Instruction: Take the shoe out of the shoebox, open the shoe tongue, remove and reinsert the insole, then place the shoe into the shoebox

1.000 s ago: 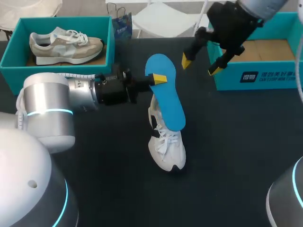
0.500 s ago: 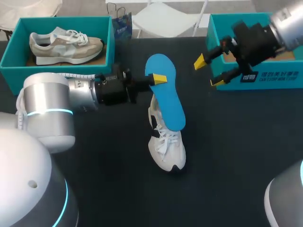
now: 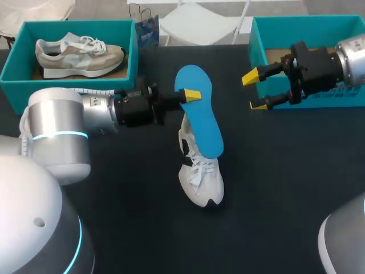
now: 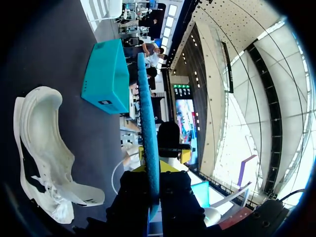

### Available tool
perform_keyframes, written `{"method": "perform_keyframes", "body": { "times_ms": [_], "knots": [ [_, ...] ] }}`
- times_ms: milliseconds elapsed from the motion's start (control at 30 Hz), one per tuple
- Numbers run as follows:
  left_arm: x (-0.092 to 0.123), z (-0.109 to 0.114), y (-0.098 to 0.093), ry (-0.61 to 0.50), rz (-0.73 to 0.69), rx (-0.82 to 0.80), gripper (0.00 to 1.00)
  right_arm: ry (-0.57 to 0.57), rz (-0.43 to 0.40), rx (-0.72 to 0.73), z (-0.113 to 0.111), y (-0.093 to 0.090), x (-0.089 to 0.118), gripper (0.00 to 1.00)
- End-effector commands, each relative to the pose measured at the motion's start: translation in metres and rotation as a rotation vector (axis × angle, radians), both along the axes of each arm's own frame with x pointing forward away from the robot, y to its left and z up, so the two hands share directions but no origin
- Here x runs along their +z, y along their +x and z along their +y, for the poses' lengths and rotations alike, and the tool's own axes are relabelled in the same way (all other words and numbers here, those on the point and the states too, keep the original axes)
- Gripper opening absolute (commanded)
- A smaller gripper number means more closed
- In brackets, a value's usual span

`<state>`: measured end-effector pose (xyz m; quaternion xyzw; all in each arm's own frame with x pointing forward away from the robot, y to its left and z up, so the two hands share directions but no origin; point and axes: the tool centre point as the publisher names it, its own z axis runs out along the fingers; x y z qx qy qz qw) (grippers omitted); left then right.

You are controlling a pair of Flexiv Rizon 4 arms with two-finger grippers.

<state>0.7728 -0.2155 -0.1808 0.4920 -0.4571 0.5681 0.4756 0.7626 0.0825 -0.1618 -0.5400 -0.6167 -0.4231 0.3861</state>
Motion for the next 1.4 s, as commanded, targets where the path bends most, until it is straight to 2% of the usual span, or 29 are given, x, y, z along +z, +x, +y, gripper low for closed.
{"method": "perform_keyframes", "body": {
  "times_ms": [33, 67, 100, 1400],
  "knots": [
    [-0.0007, -0.0016, -0.0003, -0.002, -0.001, 0.004, 0.0, 0.199, -0.01, -0.054, 0.0, -0.0006, -0.0161, 1.0],
    [-0.0007, -0.0016, -0.0003, -0.002, -0.001, 0.004, 0.0, 0.298, -0.016, -0.081, 0.0, -0.0006, -0.0161, 1.0],
    [-0.0007, -0.0016, -0.0003, -0.002, -0.001, 0.004, 0.0, 0.304, -0.015, -0.082, 0.0002, -0.0003, -0.0164, 1.0],
    [-0.0007, -0.0016, -0.0003, -0.002, -0.001, 0.004, 0.0, 0.305, -0.013, -0.082, 0.0006, 0.0001, -0.0172, 1.0]
  ]
}}
